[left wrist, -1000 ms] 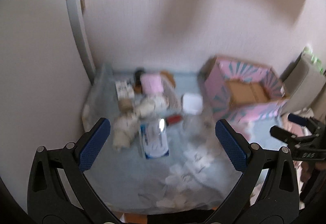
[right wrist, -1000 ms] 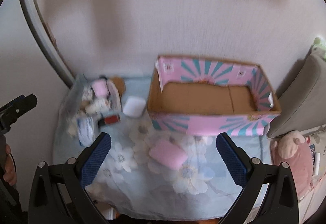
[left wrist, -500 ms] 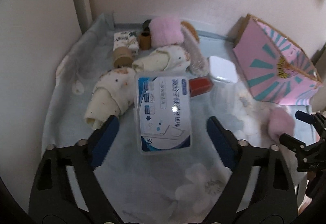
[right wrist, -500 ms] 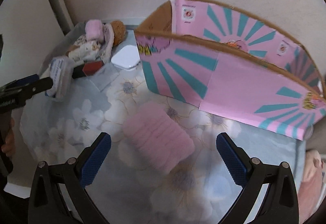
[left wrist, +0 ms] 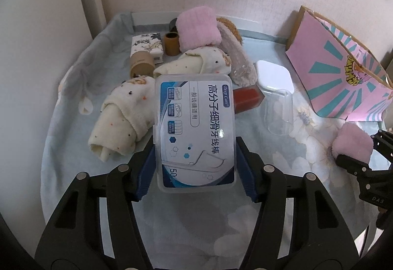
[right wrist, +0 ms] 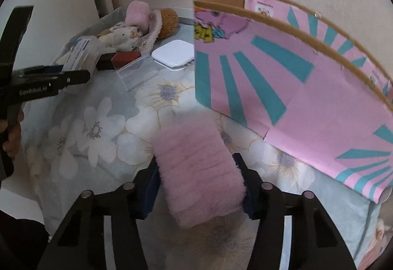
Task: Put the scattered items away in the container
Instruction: 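Grasp the floss pick box with left tool while right tool grasps pink towel roll, then carry both items over the cardboard box and open both tools to drop them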
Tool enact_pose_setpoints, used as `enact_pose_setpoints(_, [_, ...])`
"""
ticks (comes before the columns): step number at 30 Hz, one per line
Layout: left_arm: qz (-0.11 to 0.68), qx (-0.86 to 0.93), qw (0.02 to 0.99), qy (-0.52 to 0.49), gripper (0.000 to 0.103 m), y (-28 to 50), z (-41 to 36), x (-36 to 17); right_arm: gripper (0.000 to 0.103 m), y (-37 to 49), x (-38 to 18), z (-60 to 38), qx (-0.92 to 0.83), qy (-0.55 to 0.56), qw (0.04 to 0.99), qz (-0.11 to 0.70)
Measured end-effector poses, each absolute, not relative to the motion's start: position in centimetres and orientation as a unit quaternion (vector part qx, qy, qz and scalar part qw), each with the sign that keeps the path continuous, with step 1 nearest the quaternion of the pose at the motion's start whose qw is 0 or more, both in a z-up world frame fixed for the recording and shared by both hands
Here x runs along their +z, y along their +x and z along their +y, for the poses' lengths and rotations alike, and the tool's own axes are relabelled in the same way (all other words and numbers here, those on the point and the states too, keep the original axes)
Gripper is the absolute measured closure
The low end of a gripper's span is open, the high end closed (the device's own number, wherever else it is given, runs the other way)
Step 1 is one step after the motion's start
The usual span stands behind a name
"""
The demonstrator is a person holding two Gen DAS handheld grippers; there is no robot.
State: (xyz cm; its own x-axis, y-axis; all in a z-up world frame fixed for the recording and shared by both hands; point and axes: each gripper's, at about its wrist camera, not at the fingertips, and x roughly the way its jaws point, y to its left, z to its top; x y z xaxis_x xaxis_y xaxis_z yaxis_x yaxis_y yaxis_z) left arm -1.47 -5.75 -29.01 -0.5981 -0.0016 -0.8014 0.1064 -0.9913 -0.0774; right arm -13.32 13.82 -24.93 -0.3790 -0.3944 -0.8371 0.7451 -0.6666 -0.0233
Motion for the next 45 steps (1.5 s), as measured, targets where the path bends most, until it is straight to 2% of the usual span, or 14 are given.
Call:
enact_pose_setpoints(2, [0.063,-0.894,0.025,0.443,0.047,-1.5,-5.8,-28.8,0.059,-13.2,-24.5,13.8,-0.807,0.427,0.353,0.205])
enact_pose_setpoints(10, [0.059,-0.901,-0.001,0.430,0.047,-0.7,-5.9,-24.6,0.060,-12.7,-21.8,14.5,-0.819,0.428,0.334,0.188])
enact_pose_setpoints(20, [0.030,-0.913,-0.088,0.397,0.047,-1.9,-4.6,-13.9,0.060,-12.9,-12.1,15.0,-0.845,0.420,0.306,0.128])
enact_pose_setpoints(28, [0.002,-0.915,-0.142,0.377,0.047,-5.9,1.2,-8.9,0.060,-16.5,-6.7,17.5,-0.866,0.404,0.269,0.121])
enact_pose_setpoints(37, [0.024,-0.891,-0.171,0.420,0.047,-11.6,8.3,-9.4,0.060,-23.1,-5.5,21.5,-0.847,0.429,0.284,0.137])
enact_pose_setpoints(45, [0.033,-0.865,-0.158,0.475,0.047,-16.0,13.0,-13.3,0.060,-30.0,-9.7,23.4,-0.801,0.506,0.288,0.139])
